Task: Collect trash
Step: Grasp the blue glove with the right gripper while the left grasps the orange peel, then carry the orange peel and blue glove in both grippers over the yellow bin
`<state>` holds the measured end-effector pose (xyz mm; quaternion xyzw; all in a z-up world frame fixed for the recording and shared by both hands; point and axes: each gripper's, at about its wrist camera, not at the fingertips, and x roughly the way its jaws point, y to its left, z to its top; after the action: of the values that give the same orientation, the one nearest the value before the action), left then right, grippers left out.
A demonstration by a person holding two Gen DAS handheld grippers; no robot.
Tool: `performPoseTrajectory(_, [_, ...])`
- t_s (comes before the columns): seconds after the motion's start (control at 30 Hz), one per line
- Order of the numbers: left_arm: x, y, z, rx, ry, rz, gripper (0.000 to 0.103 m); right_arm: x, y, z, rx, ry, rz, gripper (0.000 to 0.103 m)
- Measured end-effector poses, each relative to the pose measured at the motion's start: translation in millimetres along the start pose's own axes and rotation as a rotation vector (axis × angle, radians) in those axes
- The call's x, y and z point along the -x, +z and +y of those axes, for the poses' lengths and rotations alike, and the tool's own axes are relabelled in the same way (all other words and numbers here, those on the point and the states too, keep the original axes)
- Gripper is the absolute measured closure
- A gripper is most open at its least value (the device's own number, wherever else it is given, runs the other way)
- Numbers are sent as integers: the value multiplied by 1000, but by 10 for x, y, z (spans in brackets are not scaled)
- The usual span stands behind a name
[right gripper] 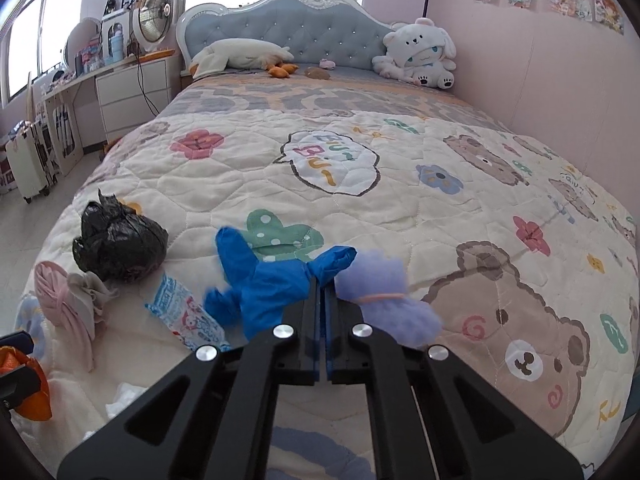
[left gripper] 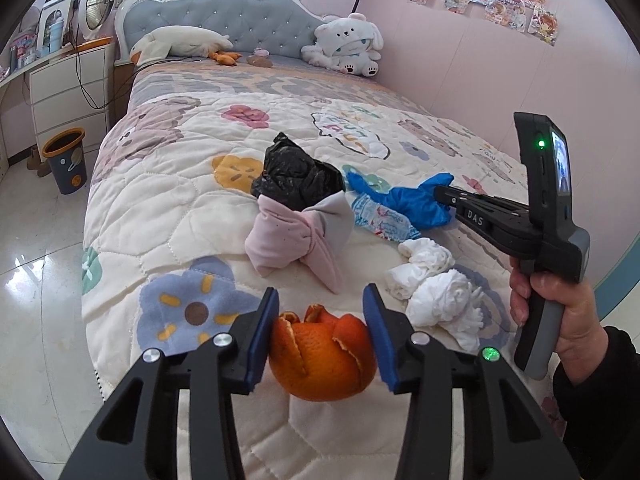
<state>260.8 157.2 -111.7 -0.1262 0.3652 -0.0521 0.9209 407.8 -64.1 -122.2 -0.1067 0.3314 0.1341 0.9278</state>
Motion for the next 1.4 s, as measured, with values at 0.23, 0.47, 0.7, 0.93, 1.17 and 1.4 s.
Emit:
performPoseTrajectory(0.23, [175, 49, -16, 3, -6, -27, 62, 372, 119, -144, -41, 31, -58, 102])
performPoseTrajectory(0.47, [348, 54, -93, 0, -5, -44, 62, 830, 166, -310, -62, 34, -120, 102])
performPoseTrajectory(0.7, [553, 30, -228, -16, -4, -66, 62, 1298, 85, -440, -66, 39, -164, 102])
performPoseTrajectory(0.93, [748, -14, -387, -32, -5, -85, 62, 1763, -59, -514, -67, 54, -206, 102])
performPoseTrajectory(1.17, [907, -59, -563, -56, -18, -104, 62, 2111, -220, -577, -71, 66, -226, 102])
performPoseTrajectory(1.4, [974, -104, -625, -57, -30, -106, 62, 1854, -381, -739, -133, 99, -118, 101])
